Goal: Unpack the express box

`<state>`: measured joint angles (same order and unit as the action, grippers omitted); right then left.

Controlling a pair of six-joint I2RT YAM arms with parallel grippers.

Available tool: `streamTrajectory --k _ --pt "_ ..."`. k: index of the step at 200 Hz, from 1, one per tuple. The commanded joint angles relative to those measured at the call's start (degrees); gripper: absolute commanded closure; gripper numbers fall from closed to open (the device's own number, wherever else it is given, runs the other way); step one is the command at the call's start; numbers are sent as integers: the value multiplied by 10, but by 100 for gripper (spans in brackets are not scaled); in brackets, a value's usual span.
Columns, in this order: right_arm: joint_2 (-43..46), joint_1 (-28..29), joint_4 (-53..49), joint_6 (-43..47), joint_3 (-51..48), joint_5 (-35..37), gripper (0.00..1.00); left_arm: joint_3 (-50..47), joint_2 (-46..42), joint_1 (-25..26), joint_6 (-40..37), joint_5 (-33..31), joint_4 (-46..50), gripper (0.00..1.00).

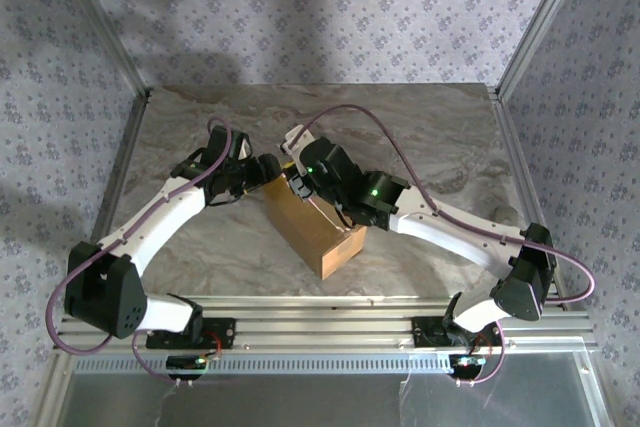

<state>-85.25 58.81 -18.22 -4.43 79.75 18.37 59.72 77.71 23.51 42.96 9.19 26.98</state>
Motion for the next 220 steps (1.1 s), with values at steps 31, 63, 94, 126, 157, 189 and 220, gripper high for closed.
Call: streamTrajectory --k 31,63,94,126,157,189,220 --pt "11 3 -13 19 12 -3 100 5 -5 -4 -2 -22 38 25" --pt "14 5 -12 20 16 -4 100 6 -5 -4 -2 -22 39 26" --pt "14 7 -11 22 18 -3 100 6 -6 -4 -2 -22 39 25" --pt "18 9 -7 23 17 -1 100 4 -6 -4 -1 -22 38 25" --pt "25 11 -2 25 16 1 100 4 -6 -4 -2 -21 39 26" --pt "27 12 -1 26 16 1 100 4 -6 -5 0 -21 37 26" --pt "24 10 -1 25 12 3 100 5 -7 -4 0 -21 38 26"
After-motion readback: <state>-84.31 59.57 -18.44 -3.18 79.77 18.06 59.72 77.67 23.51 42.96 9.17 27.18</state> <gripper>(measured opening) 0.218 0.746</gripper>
